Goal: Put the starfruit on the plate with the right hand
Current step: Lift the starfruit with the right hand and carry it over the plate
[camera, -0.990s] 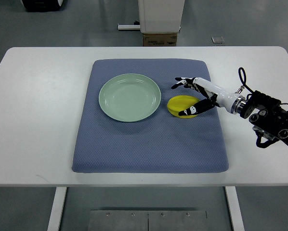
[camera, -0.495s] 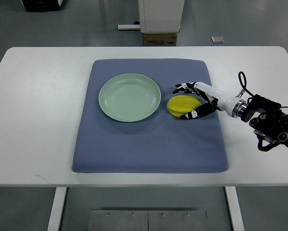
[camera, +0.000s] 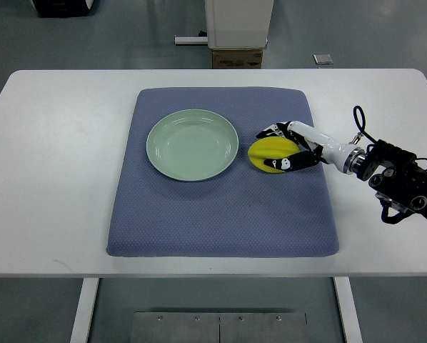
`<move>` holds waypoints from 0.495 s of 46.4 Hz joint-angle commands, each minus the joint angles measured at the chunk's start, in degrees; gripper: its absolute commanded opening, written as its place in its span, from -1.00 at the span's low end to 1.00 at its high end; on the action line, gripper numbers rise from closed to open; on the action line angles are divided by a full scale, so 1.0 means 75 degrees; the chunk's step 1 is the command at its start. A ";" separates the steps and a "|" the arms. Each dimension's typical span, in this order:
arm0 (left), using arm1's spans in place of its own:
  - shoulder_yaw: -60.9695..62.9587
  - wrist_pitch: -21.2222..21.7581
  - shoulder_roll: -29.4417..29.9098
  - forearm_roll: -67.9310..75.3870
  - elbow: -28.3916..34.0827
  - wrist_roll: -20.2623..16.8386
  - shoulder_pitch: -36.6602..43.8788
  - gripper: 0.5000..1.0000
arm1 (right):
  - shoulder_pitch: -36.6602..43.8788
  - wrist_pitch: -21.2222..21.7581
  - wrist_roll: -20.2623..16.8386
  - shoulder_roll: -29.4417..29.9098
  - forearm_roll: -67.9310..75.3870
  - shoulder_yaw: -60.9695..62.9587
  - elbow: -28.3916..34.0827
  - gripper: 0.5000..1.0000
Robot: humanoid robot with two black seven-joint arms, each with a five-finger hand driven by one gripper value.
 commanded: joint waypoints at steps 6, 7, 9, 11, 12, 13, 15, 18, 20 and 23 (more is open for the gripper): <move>0.0005 0.0001 0.0000 -0.0001 0.0000 0.0000 0.0000 1.00 | 0.0336 -0.0011 -0.0063 0.0000 0.0085 0.0088 0.0012 -1.00; 0.0005 0.0001 0.0000 -0.0001 0.0000 0.0000 0.0000 1.00 | 0.0383 0.0001 -0.0087 0.0000 0.0097 0.0100 0.0012 -1.00; -0.0007 0.0001 0.0000 -0.0001 0.0000 0.0000 0.0000 1.00 | 0.0465 -0.0011 -0.0134 0.0000 0.0097 0.0158 0.0012 -1.00; -0.0007 0.0001 0.0000 -0.0001 0.0000 0.0000 0.0000 1.00 | 0.0501 -0.0010 -0.0215 0.0011 0.0097 0.0275 0.0012 -1.00; 0.0004 0.0001 0.0000 -0.0001 0.0000 0.0000 0.0000 1.00 | 0.0513 -0.0011 -0.0262 0.0023 0.0097 0.0346 0.0012 -1.00; 0.0005 0.0001 0.0000 -0.0001 0.0000 0.0000 0.0000 1.00 | 0.0536 -0.0011 -0.0332 0.0058 0.0097 0.0427 0.0012 -1.00; -0.0007 0.0001 0.0000 -0.0001 0.0000 0.0000 0.0000 1.00 | 0.0583 -0.0011 -0.0473 0.0163 0.0097 0.0592 0.0012 -1.00; 0.0005 0.0001 0.0000 -0.0001 0.0000 0.0000 0.0000 1.00 | 0.0676 -0.0011 -0.0661 0.0327 0.0097 0.0756 0.0023 -1.00; 0.0005 0.0001 0.0000 -0.0001 0.0000 0.0000 0.0000 1.00 | 0.0758 -0.0011 -0.0755 0.0421 0.0097 0.0791 0.0023 -1.00; 0.0004 0.0001 0.0000 -0.0001 0.0000 0.0000 0.0000 1.00 | 0.0876 -0.0011 -0.0837 0.0574 0.0097 0.0792 0.0023 -1.00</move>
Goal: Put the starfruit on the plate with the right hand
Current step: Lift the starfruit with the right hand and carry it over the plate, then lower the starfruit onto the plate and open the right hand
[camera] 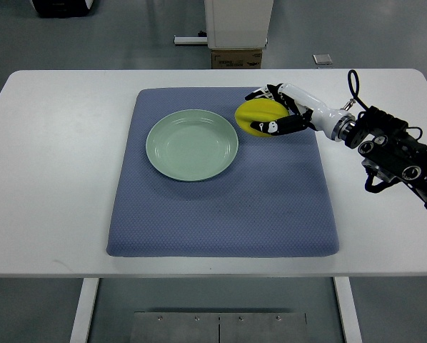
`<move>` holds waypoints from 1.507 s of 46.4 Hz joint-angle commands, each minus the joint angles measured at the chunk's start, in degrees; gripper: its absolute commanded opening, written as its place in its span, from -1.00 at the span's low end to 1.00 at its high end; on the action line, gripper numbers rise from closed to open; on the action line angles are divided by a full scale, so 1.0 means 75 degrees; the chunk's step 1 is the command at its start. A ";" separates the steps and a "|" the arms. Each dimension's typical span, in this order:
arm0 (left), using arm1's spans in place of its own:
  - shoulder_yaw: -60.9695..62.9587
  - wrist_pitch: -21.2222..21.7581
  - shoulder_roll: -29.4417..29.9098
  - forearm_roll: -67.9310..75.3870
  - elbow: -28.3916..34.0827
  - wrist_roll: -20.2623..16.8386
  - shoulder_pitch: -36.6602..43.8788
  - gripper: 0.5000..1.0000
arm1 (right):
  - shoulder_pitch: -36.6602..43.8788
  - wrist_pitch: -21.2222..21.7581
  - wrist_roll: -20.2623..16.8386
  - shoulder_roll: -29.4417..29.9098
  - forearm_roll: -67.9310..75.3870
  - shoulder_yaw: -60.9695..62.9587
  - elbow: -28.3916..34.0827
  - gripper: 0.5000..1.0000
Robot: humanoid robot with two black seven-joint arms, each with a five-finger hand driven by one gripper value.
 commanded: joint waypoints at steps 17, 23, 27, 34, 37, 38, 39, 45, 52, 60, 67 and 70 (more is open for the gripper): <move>-0.0009 0.0002 0.0000 0.0000 0.0000 -0.0001 0.0001 1.00 | 0.0657 -0.0292 -0.0936 0.1457 -0.0012 -0.0039 0.0001 -1.00; 0.0003 0.0002 0.0000 0.0000 0.0000 -0.0001 0.0001 1.00 | 0.0751 -0.0421 -0.1111 0.1611 -0.0024 -0.0097 -0.0011 -1.00; -0.0009 0.0002 0.0000 0.0000 0.0000 -0.0001 0.0001 1.00 | 0.0786 -0.0573 -0.1229 0.1611 -0.0024 -0.0284 -0.0011 -1.00; 0.0003 0.0002 0.0000 0.0000 0.0000 -0.0001 0.0001 1.00 | 0.0857 -0.0714 -0.1264 0.1611 -0.0036 -0.0566 -0.0011 -1.00; -0.0009 0.0002 0.0000 0.0000 0.0000 -0.0001 0.0001 1.00 | 0.0857 -0.0726 -0.1264 0.1611 -0.0047 -0.0706 -0.0011 -1.00; -0.0009 0.0002 0.0000 0.0000 0.0000 -0.0001 0.0001 1.00 | 0.0868 -0.0726 -0.1264 0.1611 -0.0036 -0.0753 -0.0011 -1.00; 0.0003 0.0002 0.0000 0.0000 0.0000 -0.0001 0.0001 1.00 | 0.0869 -0.0738 -0.1264 0.1611 -0.0047 -0.0800 -0.0011 -1.00; -0.0009 0.0002 0.0000 0.0000 0.0000 -0.0001 0.0001 1.00 | 0.0880 -0.0761 -0.1264 0.1611 -0.0036 -0.0883 0.0141 -1.00; 0.0003 0.0002 0.0000 0.0000 0.0000 -0.0001 0.0001 1.00 | 0.0880 -0.0761 -0.1322 0.1611 -0.0036 -0.1199 0.0340 -1.00; 0.0003 0.0002 0.0000 0.0000 0.0000 -0.0001 0.0001 1.00 | 0.0857 -0.0761 -0.1498 0.1611 -0.0036 -0.1469 0.0481 -1.00; 0.0003 0.0002 0.0000 0.0000 0.0000 -0.0001 0.0001 1.00 | 0.0798 -0.0761 -0.1557 0.1611 -0.0036 -0.1504 0.0446 -1.00; 0.0003 0.0002 0.0000 0.0000 0.0000 -0.0001 0.0001 1.00 | 0.0775 -0.0761 -0.1720 0.1611 -0.0036 -0.1515 0.0446 -0.55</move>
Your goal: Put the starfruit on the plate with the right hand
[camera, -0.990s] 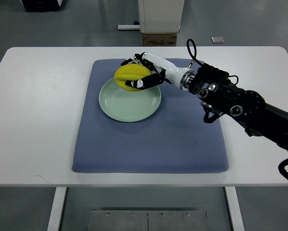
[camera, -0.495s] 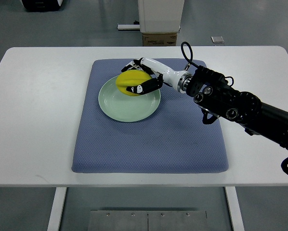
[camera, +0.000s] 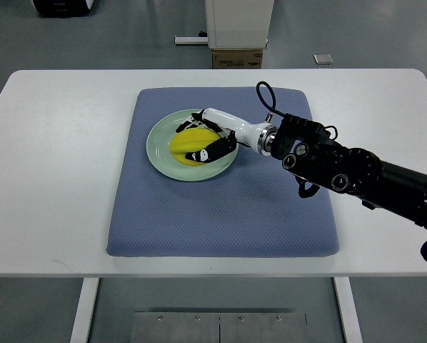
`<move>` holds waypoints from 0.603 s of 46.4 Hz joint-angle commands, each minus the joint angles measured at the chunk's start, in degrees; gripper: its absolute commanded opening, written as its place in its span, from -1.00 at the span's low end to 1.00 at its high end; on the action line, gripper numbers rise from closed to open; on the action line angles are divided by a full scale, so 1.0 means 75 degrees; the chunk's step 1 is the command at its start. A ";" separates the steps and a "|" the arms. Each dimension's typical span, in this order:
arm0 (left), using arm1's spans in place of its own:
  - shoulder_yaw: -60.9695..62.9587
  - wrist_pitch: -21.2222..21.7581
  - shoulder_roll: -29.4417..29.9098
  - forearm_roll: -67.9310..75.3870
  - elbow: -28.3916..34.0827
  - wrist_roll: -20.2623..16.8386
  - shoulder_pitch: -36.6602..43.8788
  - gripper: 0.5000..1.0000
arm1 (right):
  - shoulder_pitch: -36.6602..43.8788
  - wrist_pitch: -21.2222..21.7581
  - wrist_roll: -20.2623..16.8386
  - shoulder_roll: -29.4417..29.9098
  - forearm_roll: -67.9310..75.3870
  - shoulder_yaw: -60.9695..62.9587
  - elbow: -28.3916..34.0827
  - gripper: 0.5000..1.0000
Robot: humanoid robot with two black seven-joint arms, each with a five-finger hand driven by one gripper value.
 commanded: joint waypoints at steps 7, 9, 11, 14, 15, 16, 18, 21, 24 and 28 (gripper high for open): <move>0.0008 -0.0011 0.0000 0.0000 0.0000 0.0000 0.0001 1.00 | -0.0015 -0.0004 -0.0412 0.0000 0.0023 -0.0011 -0.0015 0.34; -0.0004 0.0000 0.0000 0.0000 0.0000 0.0000 0.0001 1.00 | -0.0015 -0.0004 -0.0412 0.0000 0.0023 -0.0011 -0.0015 0.68; 0.0008 0.0000 0.0000 0.0000 0.0000 0.0000 0.0001 1.00 | -0.0015 -0.0004 -0.0412 0.0000 0.0035 0.0001 -0.0004 0.91; 0.0007 0.0000 0.0000 0.0000 0.0000 0.0000 0.0001 1.00 | -0.0015 -0.0004 -0.0424 0.0000 0.0035 0.0001 -0.0015 0.97; 0.0008 -0.0011 0.0000 0.0000 0.0000 0.0000 0.0001 1.00 | -0.0015 -0.0004 -0.0424 0.0000 0.0035 0.0001 -0.0015 0.98; -0.0004 -0.0011 0.0000 0.0000 0.0000 0.0000 0.0001 1.00 | -0.0004 -0.0004 -0.0424 0.0000 0.0047 0.0001 -0.0015 0.99; -0.0004 0.0000 0.0000 0.0000 0.0000 0.0000 0.0001 1.00 | -0.0003 -0.0004 -0.0448 0.0000 0.0070 0.0001 -0.0027 1.00; -0.0004 0.0000 0.0000 0.0000 0.0000 0.0000 0.0001 1.00 | 0.0020 -0.0004 -0.0448 0.0000 0.0140 0.0012 -0.0050 1.00; 0.0008 0.0000 0.0000 0.0000 0.0000 0.0000 0.0001 1.00 | 0.0032 -0.0004 -0.0448 0.0000 0.0211 0.0036 -0.0120 1.00; -0.0004 0.0000 0.0000 0.0011 0.0000 0.0000 0.0001 1.00 | 0.0055 -0.0004 -0.0424 0.0000 0.0316 0.0059 -0.0179 1.00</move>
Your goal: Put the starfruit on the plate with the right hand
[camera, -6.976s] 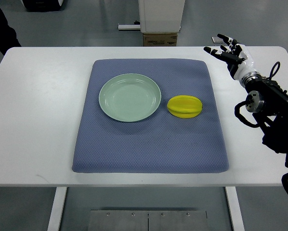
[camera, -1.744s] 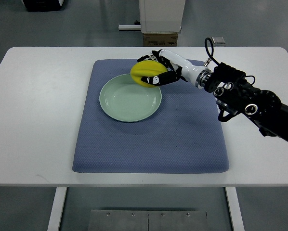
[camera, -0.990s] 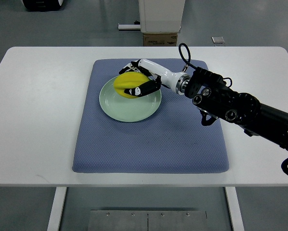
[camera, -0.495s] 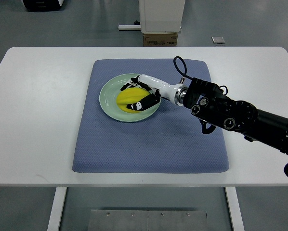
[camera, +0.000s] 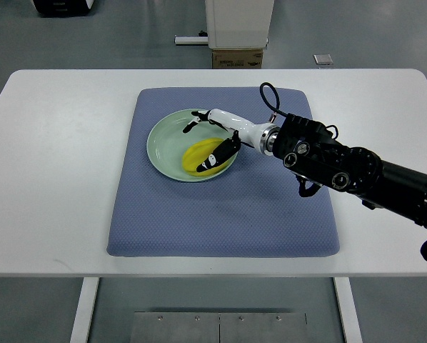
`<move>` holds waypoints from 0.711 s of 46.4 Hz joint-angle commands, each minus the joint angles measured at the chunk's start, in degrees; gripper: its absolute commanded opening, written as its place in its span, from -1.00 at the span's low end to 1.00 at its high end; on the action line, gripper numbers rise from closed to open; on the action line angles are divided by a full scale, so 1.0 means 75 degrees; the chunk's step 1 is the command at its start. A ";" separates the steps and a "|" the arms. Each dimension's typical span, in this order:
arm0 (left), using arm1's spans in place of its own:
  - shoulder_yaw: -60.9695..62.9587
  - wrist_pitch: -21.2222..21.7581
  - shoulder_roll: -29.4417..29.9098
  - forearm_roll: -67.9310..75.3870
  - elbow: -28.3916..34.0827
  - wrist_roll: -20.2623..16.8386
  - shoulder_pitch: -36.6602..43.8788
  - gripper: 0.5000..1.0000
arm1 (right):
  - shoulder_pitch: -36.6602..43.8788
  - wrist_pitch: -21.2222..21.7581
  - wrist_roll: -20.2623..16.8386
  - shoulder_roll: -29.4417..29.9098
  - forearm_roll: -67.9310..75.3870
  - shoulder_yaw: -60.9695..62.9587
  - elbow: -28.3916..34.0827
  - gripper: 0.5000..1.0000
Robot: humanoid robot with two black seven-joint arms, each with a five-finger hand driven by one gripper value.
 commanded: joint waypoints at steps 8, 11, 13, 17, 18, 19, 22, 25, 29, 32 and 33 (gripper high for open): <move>-0.0006 0.0003 0.0000 0.0000 0.0000 0.0000 0.0000 1.00 | 0.0027 0.0012 0.0001 0.0000 0.0190 0.0456 -0.0029 1.00; 0.0005 0.0003 0.0000 0.0000 0.0000 0.0000 0.0000 1.00 | 0.0027 0.0024 0.0001 0.0000 0.0190 0.0609 -0.0029 1.00; 0.0005 0.0003 0.0000 0.0000 0.0000 0.0000 0.0000 1.00 | 0.0027 0.0035 0.0001 0.0000 0.0190 0.0668 -0.0029 1.00; 0.0005 0.0003 0.0000 0.0011 0.0000 0.0000 0.0000 1.00 | 0.0027 0.0070 0.0001 0.0000 0.0201 0.0832 -0.0029 1.00; 0.0005 0.0003 0.0000 0.0000 0.0000 0.0000 0.0000 1.00 | 0.0027 0.0082 0.0001 0.0000 0.0201 0.0890 -0.0029 1.00; 0.0005 0.0003 0.0000 0.0000 0.0000 0.0000 0.0000 1.00 | 0.0027 0.0094 0.0001 0.0000 0.0201 0.0949 -0.0029 1.00; -0.0006 0.0003 0.0000 0.0000 0.0000 0.0000 0.0000 1.00 | 0.0016 0.0094 0.0001 0.0000 0.0306 0.1125 -0.0029 1.00; 0.0005 0.0003 0.0000 0.0000 0.0000 0.0000 0.0000 1.00 | 0.0004 0.0094 0.0001 -0.0023 0.0540 0.1230 -0.0029 1.00; 0.0005 0.0003 0.0000 0.0000 0.0000 0.0000 0.0000 1.00 | -0.0008 0.0082 -0.0022 -0.0257 0.1009 0.1336 -0.0099 1.00; 0.0005 0.0003 0.0000 0.0000 0.0000 0.0000 0.0000 1.00 | -0.0066 0.0070 -0.0069 -0.0398 0.1407 0.1511 -0.0239 1.00; 0.0005 0.0003 0.0000 0.0000 0.0000 0.0000 0.0000 1.00 | -0.0101 0.0047 -0.0093 -0.0410 0.1536 0.1581 -0.0310 1.00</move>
